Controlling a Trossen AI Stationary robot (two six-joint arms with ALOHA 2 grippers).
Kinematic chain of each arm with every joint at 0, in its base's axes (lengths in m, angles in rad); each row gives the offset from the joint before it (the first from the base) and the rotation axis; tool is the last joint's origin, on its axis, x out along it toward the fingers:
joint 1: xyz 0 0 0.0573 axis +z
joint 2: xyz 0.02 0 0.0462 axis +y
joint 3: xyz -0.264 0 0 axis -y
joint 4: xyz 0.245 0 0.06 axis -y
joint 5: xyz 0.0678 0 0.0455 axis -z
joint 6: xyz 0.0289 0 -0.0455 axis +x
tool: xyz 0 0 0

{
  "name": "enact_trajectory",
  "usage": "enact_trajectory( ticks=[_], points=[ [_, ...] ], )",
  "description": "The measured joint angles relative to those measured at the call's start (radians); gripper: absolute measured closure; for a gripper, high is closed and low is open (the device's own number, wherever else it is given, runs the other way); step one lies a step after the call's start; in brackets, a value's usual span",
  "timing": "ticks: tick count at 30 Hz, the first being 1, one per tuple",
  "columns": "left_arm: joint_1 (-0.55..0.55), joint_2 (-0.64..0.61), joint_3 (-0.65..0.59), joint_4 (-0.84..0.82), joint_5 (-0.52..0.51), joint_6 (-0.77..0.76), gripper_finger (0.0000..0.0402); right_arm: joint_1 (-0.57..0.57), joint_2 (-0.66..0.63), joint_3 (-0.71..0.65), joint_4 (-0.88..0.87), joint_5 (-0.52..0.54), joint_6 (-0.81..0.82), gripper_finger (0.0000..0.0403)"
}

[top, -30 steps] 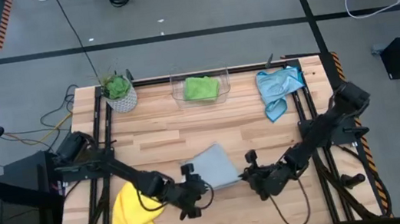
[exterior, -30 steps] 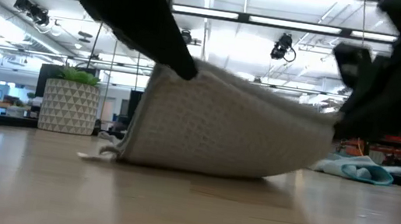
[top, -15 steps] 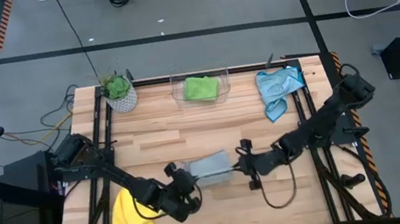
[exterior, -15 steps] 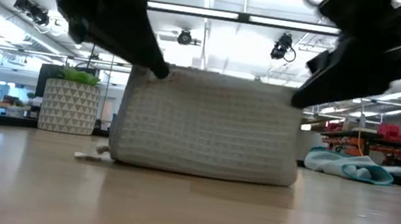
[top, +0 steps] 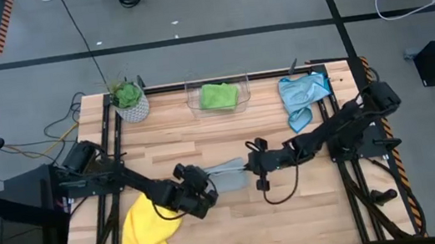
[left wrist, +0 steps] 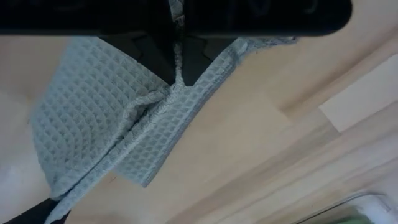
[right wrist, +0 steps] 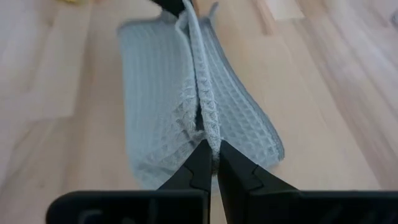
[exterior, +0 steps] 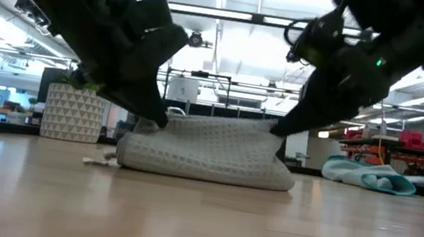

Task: Fold microfiber towels
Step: Fold the gray microfiber cloth

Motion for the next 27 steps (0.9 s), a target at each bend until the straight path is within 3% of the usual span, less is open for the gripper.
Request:
enact_trajectory(
  ticks=[9, 14, 21, 24, 27],
  points=[
    [0.019, 0.001, -0.002, -0.025, 0.010, 0.022, 0.0372, -0.079, 0.057, -0.001, 0.052, -0.017, -0.005, 0.0374],
    [0.019, -0.029, -0.004, -0.060, 0.030, 0.098, 0.0298, -0.127, 0.057, -0.003, 0.045, -0.034, -0.009, 0.0372],
    [0.051, -0.193, -0.003, -0.194, 0.097, 0.192, 0.0173, -0.184, 0.057, -0.003, 0.052, -0.074, -0.012, 0.0374],
    [0.095, -0.239, -0.049, -0.206, 0.103, 0.255, 0.0158, -0.199, 0.057, -0.003, 0.054, -0.100, -0.024, 0.0374],
    [0.166, -0.251, -0.143, -0.121, 0.150, 0.311, 0.0179, -0.203, 0.057, -0.003, 0.061, -0.124, -0.055, 0.0374]
  ],
)
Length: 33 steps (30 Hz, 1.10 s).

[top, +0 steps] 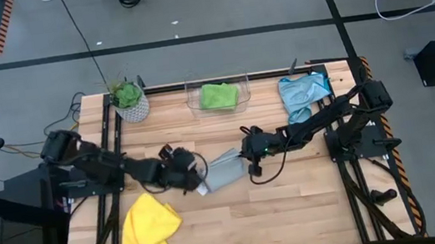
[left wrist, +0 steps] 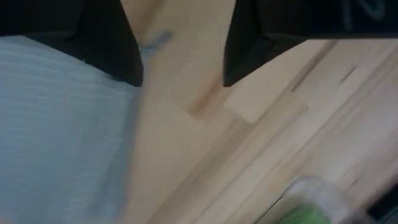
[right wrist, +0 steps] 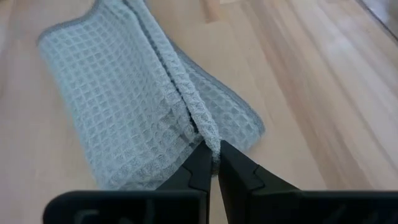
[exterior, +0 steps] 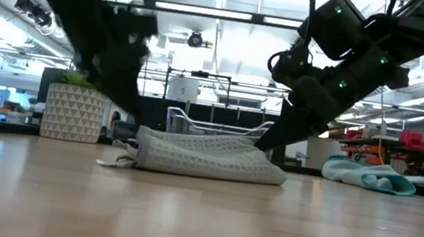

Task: Fold microfiber towels
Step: Fold the gray microfiber cloth

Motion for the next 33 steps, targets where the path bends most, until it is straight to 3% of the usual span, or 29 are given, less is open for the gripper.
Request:
enact_trajectory(
  ticks=[6, 10, 12, 19, 26, 33],
  points=[
    [0.131, -0.004, -0.242, 0.515, 0.189, 0.182, 0.0289, -0.002, 0.000, 0.000, 0.027, -0.028, -0.038, 0.0374],
    [0.181, -0.003, -0.353, 0.704, 0.236, 0.276, 0.0370, -0.017, 0.000, 0.001, 0.050, -0.035, -0.042, 0.0374],
    [0.190, -0.003, -0.378, 0.782, 0.258, 0.315, 0.0392, -0.031, 0.000, 0.001, 0.051, -0.035, -0.043, 0.0374],
    [0.195, 0.077, -0.362, 0.858, 0.321, 0.365, 0.0373, -0.088, 0.000, 0.001, 0.054, -0.052, -0.048, 0.0374],
    [0.192, 0.192, -0.313, 0.945, 0.347, 0.413, 0.0393, -0.134, 0.000, 0.001, 0.056, -0.084, -0.050, 0.0367],
    [0.180, 0.218, -0.296, 0.992, 0.373, 0.422, 0.0386, -0.166, 0.000, 0.001, 0.074, -0.085, -0.050, 0.0299]
  ],
)
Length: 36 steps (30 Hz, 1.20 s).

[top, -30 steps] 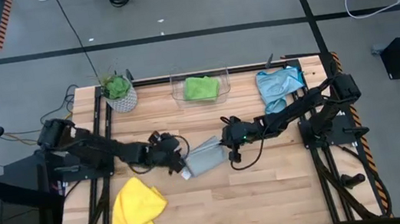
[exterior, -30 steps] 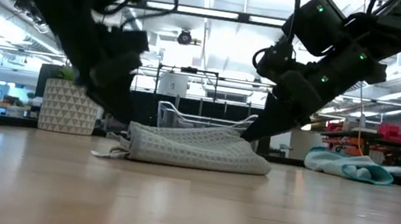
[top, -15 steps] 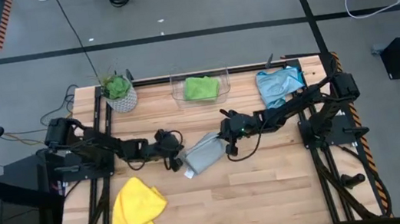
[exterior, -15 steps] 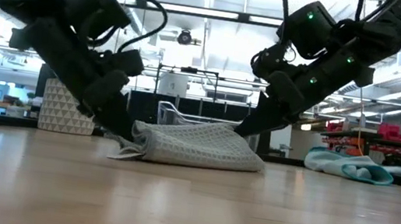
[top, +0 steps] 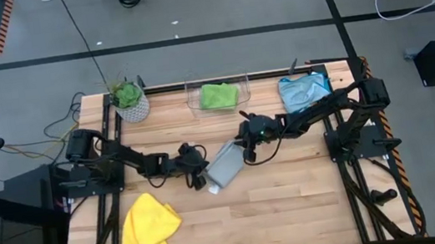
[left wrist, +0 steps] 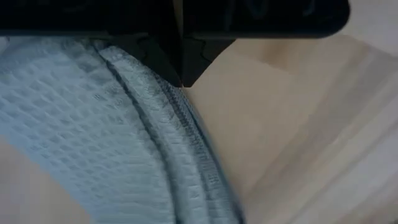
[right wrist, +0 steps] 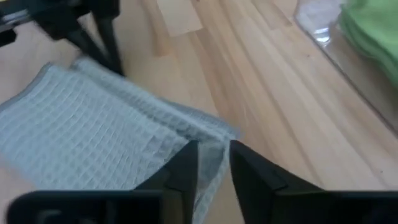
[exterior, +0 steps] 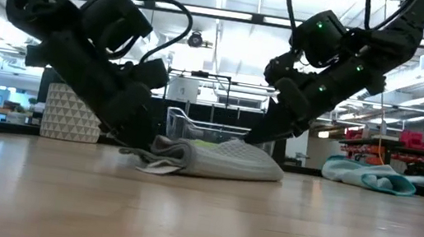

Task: Fold microfiber towels
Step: Fold the gray microfiber cloth, then stack the folded gray microfiber cloth on top of the green microfiber cloth

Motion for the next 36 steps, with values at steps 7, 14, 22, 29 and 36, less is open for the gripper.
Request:
enact_trajectory(
  ticks=[7, 14, 22, 29, 36],
  points=[
    [-0.014, 0.035, 0.001, 0.071, 0.003, -0.011, 0.0393, -0.027, -0.030, 0.000, -0.002, -0.002, -0.029, 0.0224],
    [-0.027, 0.105, 0.005, 0.184, 0.005, -0.027, 0.0393, -0.012, -0.134, 0.002, -0.031, -0.101, -0.004, 0.0281],
    [-0.032, 0.122, 0.008, 0.231, 0.017, -0.006, 0.0387, 0.019, 0.046, 0.001, 0.145, -0.128, 0.007, 0.0383],
    [-0.046, 0.119, 0.009, 0.244, 0.027, 0.012, 0.0394, 0.007, 0.214, 0.001, 0.322, -0.128, -0.015, 0.0391],
    [-0.056, 0.013, 0.008, 0.107, 0.015, 0.022, 0.0386, -0.015, 0.327, 0.004, 0.454, -0.129, -0.028, 0.0391]
  ],
)
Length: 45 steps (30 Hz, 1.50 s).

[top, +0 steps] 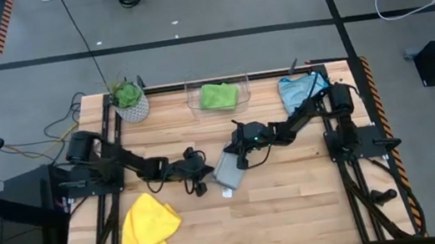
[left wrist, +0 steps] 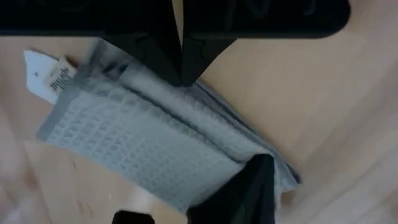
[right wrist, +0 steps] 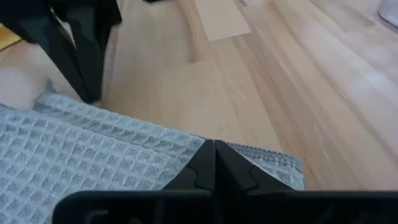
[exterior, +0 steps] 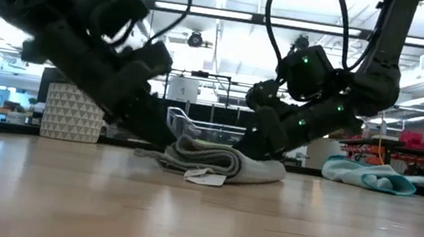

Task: Fold microfiber towels
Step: Stack the folded gray microfiber cloth on top of the green microfiber cloth

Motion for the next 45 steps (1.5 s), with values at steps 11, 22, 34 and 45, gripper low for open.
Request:
enact_trajectory(
  ticks=[11, 22, 34, 45],
  points=[
    [-0.054, -0.254, 0.037, -0.217, -0.047, 0.172, 0.0349, -0.027, -0.005, -0.001, -0.007, -0.003, -0.051, 0.0394],
    [-0.025, -0.054, 0.318, -0.531, 0.068, 0.322, 0.0173, -0.057, -0.001, 0.025, -0.015, -0.032, -0.088, 0.0396],
    [-0.027, 0.063, 0.380, -0.675, 0.032, 0.588, 0.0162, -0.054, -0.001, 0.027, -0.024, -0.045, -0.091, 0.0395],
    [-0.016, 0.070, 0.379, -0.721, 0.022, 0.676, 0.0289, -0.053, -0.001, 0.027, -0.023, -0.084, -0.078, 0.0390]
  ],
)
